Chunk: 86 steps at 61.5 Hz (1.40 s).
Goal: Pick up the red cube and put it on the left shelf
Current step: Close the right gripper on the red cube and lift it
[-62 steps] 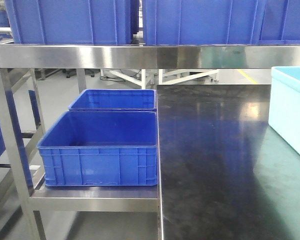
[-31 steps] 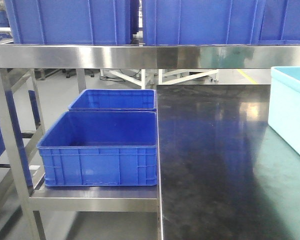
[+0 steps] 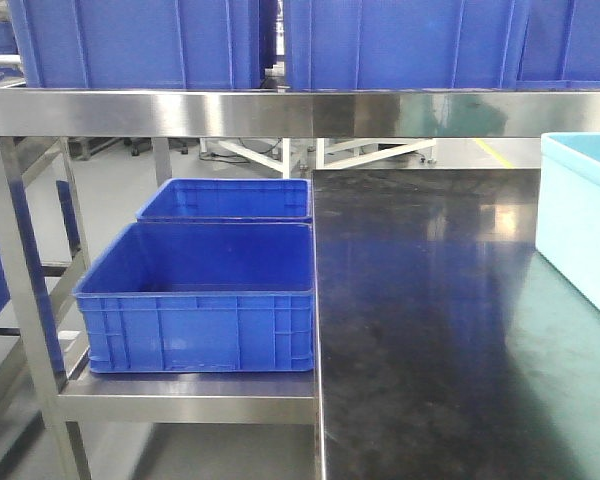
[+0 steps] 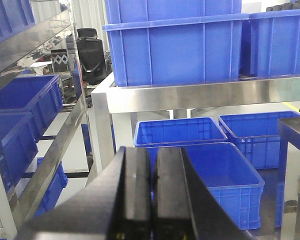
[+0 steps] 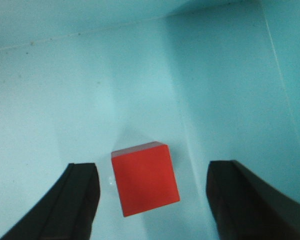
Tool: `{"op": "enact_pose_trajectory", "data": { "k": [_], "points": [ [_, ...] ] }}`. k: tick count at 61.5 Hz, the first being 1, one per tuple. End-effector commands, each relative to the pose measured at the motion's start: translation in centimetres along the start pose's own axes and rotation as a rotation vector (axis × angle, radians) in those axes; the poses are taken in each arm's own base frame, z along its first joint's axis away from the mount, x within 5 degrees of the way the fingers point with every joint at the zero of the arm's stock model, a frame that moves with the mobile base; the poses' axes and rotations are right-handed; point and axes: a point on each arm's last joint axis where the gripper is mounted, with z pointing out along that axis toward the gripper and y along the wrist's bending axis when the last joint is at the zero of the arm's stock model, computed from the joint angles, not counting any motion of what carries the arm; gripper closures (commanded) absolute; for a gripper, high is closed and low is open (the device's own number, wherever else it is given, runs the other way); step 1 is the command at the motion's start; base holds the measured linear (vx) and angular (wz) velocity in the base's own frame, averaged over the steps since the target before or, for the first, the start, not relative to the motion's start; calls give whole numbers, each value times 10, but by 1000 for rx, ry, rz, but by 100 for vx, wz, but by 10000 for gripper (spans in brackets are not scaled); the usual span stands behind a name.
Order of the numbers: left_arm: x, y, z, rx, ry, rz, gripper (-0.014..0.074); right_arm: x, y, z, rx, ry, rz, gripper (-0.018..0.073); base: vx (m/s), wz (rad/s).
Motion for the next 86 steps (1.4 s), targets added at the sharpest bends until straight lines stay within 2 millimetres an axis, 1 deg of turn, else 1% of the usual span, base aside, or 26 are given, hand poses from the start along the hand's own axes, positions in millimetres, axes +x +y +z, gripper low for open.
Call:
{"op": "enact_pose_trajectory", "data": {
  "k": [1, 16, 45, 62, 80, 84, 86],
  "points": [
    [0, 1, 1, -7, -54, -5, 491, -6, -3, -9, -1, -69, 3, 8, 0, 0],
    [0, 1, 1, -7, -54, -5, 491, 5, -1, 0, -9, -57, -5, 8, 0, 0],
    [0, 1, 1, -7, -54, -5, 491, 2, 0, 0, -16, -86, -5, 8, 0, 0],
    [0, 1, 1, -7, -54, -5, 491, 3, 2, 13, -15, -43, -11, 8, 0, 0],
    [0, 1, 1, -7, -54, -5, 491, 2, 3, 20, -19, -38, -14, 8, 0, 0],
    [0, 1, 1, -7, -54, -5, 491, 2, 3, 20, -21, -45, -14, 27, 0, 0],
    [0, 1, 1, -7, -54, -5, 491, 1, 3, 20, -22, -49, -14, 55, 0, 0]
  ]
}}
